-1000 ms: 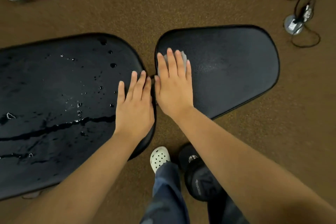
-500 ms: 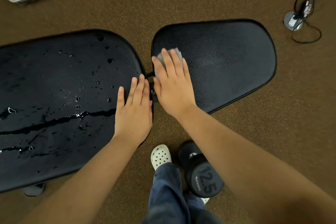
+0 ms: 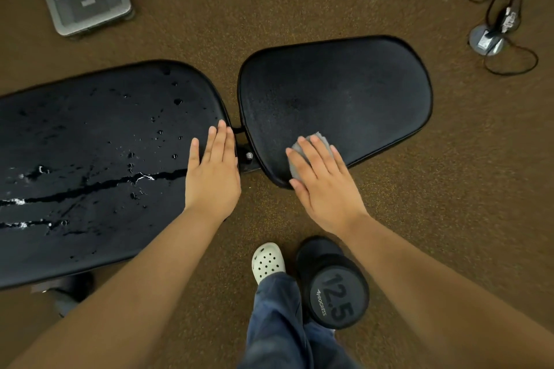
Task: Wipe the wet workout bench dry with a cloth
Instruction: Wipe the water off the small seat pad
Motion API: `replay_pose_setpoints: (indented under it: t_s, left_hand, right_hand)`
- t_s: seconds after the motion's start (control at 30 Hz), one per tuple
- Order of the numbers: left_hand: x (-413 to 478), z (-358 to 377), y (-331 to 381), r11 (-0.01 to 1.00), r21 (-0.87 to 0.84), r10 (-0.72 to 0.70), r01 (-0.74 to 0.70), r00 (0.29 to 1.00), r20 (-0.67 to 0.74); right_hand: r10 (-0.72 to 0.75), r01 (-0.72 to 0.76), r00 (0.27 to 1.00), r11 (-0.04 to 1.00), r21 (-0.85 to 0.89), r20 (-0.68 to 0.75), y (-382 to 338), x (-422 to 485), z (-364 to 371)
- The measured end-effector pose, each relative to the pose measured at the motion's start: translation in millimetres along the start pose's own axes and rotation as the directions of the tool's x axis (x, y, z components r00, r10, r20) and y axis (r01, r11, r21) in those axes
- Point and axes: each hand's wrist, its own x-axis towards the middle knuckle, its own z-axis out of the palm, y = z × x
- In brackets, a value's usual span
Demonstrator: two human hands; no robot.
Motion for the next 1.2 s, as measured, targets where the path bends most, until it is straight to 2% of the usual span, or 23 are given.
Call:
replay_pose_setpoints:
  t_s: [0.1, 0.17, 0.3, 0.37, 0.4, 0.47, 0.63, 0.8, 1.03, 1.2]
  left_hand:
    - [-0.4, 0.7, 1.6, 1.0, -0.01, -0.004, 0.004, 1.0, 0.011]
    - [-0.7, 1.7, 1.8, 1.0, -0.016, -0.003, 0.003, 1.0, 0.016]
    - [-0.9, 5.6, 0.9, 1.0, 0.024, -0.005, 0.005, 1.0, 0.002]
    - [-0.8, 6.3, 1.3, 1.0, 0.03, -0.004, 0.004, 1.0, 0.002]
    - [-0.6, 7.2, 1.2, 0.999, 0.035, -0.003, 0.002, 1.0, 0.001]
    - [-0.2, 9.1, 1.8, 1.0, 0.028, -0.009, 0.009, 1.0, -0.014]
    - [0.2, 12.8, 2.5, 0.999, -0.018, -0.032, 0.031, 0.999, -0.037]
    - [1.3, 12.8, 4.3, 0.998, -0.039, -0.048, 0.047, 0.998, -0.034]
    - [3.5, 15.4, -0.4, 0.998, -0.062, -0.029, 0.027, 0.999, -0.023]
    - [5.4, 15.9, -8.9, 0.996, -0.081, 0.029, -0.034, 0.998, -0.056]
  right_hand:
    - [0.209, -0.206, 0.974, 0.977, 0.052, -0.082, 30.8, -13.0, -2.8]
    - [0.379, -0.365, 0.915, 0.924, 0.116, -0.137, 45.2, -9.8, -2.5]
    - [0.689, -0.631, 0.694, 0.722, 0.286, -0.208, 50.0, 21.6, -3.5]
    - [0.781, -0.705, 0.592, 0.622, 0.342, -0.199, 52.0, 37.4, -5.5]
    - [0.806, -0.729, 0.56, 0.59, 0.347, -0.192, 55.0, 43.2, -7.1]
    - [0.818, -0.753, 0.546, 0.574, 0.32, -0.183, 66.6, 51.0, -10.8]
    - [0.77, -0.726, 0.618, 0.637, 0.258, -0.161, 92.8, 56.4, -20.1]
    - [0.773, -0.732, 0.623, 0.63, 0.261, -0.12, 89.6, 52.9, -24.4]
    - [0.873, -0.775, 0.47, 0.478, 0.413, -0.128, 3.1, 51.1, -5.8]
    - [0.948, -0.738, 0.277, 0.313, 0.598, -0.155, -103.4, 59.5, 24.6]
